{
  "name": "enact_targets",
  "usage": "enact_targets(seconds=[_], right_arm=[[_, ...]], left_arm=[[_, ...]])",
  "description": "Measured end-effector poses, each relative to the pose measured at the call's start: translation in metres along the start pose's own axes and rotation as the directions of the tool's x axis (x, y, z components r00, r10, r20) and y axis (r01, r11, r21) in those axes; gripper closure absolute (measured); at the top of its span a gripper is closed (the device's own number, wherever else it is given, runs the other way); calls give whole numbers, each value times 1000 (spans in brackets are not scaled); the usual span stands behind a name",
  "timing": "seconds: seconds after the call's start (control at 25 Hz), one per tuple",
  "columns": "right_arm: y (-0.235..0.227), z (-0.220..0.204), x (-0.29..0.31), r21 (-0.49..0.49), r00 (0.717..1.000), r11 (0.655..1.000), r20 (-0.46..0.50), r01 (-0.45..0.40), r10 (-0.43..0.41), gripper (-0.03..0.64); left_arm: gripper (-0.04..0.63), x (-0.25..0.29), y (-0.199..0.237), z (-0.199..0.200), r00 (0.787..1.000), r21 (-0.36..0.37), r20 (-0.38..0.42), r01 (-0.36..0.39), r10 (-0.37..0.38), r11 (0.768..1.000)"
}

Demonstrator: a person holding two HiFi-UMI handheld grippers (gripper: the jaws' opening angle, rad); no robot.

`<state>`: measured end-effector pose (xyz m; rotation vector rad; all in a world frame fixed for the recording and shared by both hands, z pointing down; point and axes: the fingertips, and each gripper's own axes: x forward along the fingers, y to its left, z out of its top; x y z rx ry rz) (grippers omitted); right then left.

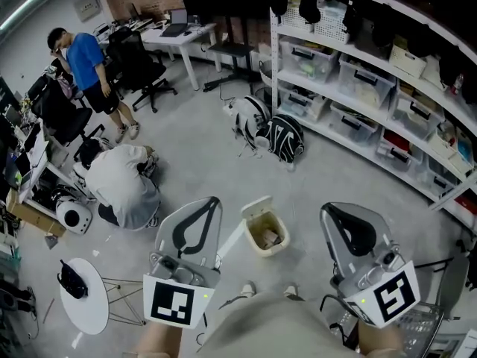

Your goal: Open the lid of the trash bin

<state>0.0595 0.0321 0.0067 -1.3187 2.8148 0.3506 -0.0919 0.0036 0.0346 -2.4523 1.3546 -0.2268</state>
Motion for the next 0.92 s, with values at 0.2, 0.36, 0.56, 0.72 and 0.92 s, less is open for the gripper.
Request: enact_targets(seconds=[0.2,0.36,0.56,0.72,0.92], right_arm=[[1,-7,2,24,1000,1000,-19,-2,2,614],[-2,-7,5,31,1000,999,-28,-6,7,614],[-10,-11,11,41,999,999,-33,-11,12,614],[-10,-14,16,50,999,999,-32,-11,13,615],[-9,-23,25,56,999,998,-35,-13,15,614]], left_arm=[[594,1,-1,-2,1000,-31,-7,14,-14,999],[594,3,-2,-3,999,-47,-25,21,-22,999],[594,8,0,-10,998,-65,-53,13,-17,998],[594,7,5,-16,998,-93,-60,5,-10,996],[594,7,13,-28,997,-109,-74,-8,0,994]])
